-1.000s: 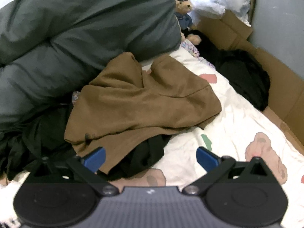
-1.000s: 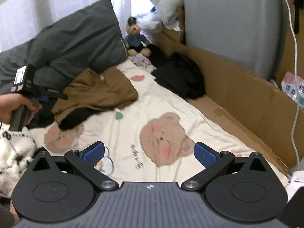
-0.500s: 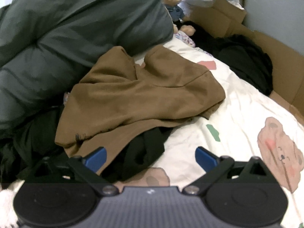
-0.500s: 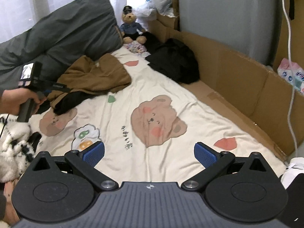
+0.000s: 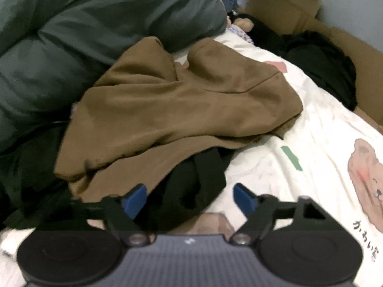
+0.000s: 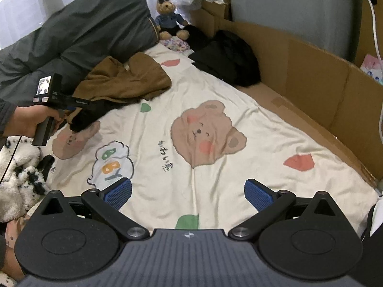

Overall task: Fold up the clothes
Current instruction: 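Move the left tool toward the brown garment and open its fingers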

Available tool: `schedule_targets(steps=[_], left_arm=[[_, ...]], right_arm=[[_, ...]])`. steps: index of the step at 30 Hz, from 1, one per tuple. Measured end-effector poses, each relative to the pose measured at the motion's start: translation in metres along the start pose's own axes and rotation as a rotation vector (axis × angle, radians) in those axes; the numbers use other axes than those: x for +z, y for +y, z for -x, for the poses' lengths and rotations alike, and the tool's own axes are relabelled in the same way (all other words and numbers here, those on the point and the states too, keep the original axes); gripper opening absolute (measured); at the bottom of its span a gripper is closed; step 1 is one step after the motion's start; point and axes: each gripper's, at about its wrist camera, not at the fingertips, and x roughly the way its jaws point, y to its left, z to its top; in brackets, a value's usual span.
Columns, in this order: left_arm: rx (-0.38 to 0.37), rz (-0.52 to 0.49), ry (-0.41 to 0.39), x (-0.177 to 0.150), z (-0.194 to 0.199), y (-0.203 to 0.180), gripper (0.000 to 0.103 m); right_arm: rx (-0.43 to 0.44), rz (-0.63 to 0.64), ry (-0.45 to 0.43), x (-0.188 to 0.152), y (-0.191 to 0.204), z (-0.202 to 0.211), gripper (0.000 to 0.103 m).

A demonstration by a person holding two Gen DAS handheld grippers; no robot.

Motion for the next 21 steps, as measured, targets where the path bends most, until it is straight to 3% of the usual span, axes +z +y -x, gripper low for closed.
schedule_targets(steps=[7, 14, 21], left_arm=[[-0.01, 0.073, -0.03, 0.005, -0.019, 0.011, 0.068], [-0.048, 0.16, -0.039, 0.019, -0.018, 0.028, 0.066], [-0.054, 0.185, -0.078, 0.03, -0.013, 0.051, 0.065]], right_arm=[[-0.042, 0.015, 0.043, -0.018, 0.002, -0.006, 0.103], [-0.05, -0.011, 0.074, -0.026, -0.006, -0.012, 0.103], [-0.045, -0.019, 0.081, -0.026, -0.004, -0.013, 0.103]])
